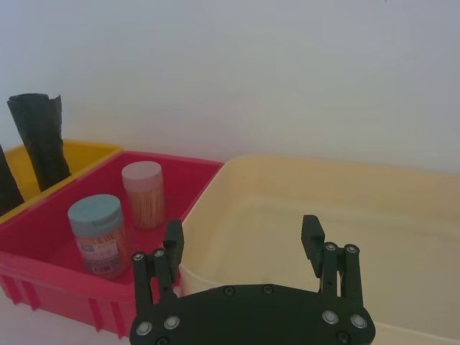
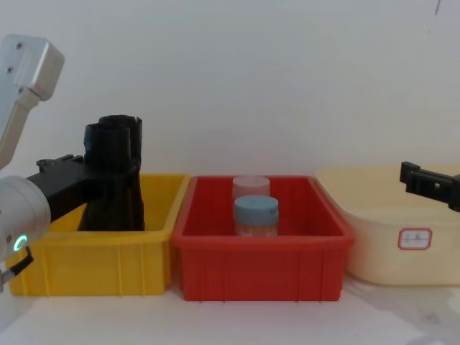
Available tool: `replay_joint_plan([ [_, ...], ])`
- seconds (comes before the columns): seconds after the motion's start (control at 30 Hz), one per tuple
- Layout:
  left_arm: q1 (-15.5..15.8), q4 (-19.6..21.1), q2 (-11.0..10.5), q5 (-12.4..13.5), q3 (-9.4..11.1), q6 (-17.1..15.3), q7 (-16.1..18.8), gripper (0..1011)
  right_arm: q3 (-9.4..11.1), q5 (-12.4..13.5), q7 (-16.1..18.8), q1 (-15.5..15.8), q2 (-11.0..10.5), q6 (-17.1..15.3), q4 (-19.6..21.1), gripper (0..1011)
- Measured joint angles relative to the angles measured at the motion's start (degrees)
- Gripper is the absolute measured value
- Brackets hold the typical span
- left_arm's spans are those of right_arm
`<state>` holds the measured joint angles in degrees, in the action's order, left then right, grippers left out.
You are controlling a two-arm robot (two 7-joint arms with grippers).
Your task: Pick up the garbage bag with the one hand and transfer it to the other hand.
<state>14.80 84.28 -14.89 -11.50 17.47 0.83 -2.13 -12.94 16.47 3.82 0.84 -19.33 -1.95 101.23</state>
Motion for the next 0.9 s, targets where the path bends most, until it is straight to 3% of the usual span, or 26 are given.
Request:
replay_joint_plan([
  [0.5, 1.15, 1.14, 0.25, 1.62, 0.52, -0.61, -1.17, 485, 0.00, 0.00, 0.00, 0.00, 0.00, 0.00, 0.00, 1000],
  [0.9, 4.59, 3.03, -0.02, 2.29, 2.03, -1.64, -5.48, 464, 0.00, 0.00, 0.00, 0.00, 0.00, 0.00, 0.00, 1000],
])
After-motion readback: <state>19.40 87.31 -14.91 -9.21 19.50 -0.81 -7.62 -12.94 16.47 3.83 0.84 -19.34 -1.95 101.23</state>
